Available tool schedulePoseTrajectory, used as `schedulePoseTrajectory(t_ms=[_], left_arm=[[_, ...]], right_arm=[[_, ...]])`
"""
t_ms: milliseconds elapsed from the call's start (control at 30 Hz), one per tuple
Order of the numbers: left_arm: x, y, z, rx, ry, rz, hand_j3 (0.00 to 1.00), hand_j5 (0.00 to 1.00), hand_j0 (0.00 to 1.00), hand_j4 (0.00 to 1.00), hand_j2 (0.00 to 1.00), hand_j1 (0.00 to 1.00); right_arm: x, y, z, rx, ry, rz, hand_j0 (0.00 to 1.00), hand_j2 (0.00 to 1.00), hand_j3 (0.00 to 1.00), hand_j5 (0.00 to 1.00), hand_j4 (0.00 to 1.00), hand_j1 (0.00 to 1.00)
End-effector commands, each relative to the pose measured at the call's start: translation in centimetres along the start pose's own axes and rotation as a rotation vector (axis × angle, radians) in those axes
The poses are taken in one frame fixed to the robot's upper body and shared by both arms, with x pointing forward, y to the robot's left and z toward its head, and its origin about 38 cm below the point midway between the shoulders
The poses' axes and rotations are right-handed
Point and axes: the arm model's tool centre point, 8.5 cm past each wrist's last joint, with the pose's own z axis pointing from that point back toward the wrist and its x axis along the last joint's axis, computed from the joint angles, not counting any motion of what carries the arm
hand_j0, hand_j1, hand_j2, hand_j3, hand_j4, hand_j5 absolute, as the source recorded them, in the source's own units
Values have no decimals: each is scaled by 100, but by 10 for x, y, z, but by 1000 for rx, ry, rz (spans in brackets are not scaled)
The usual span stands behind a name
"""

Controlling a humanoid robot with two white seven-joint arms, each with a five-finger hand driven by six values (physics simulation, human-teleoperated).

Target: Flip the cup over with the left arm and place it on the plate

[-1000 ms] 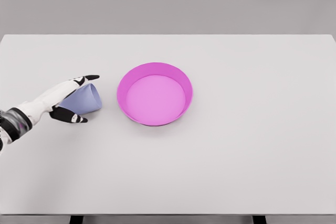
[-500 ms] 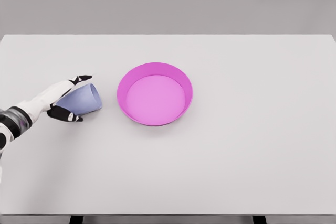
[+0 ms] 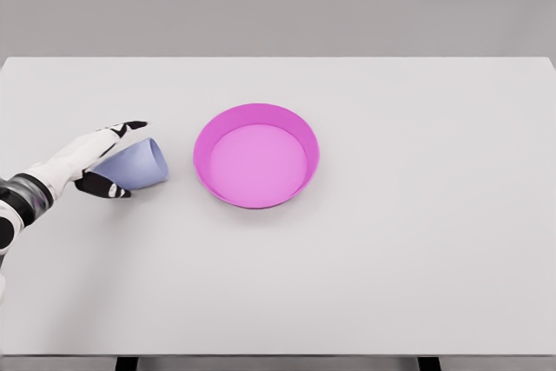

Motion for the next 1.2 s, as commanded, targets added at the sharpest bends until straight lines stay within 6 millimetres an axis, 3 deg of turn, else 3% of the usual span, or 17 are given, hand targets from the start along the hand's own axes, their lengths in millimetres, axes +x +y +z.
schedulePoseTrajectory(t_ms=[0,733,1167], left_arm=[[-1,1,0,2,11,-7,100,100,100,100,100,100],[17,-10,-3,-1,-116,-44,100,100,100,100,100,100],[11,-11,-4,-6,-77,-26,100,100,100,100,100,100]], right_arm=[[0,0,0,0,0,0,100,100,100,100,100,100],[0,0,0,0,0,1,100,100,100,100,100,100],[0,0,0,0,0,0,100,100,100,100,100,100]])
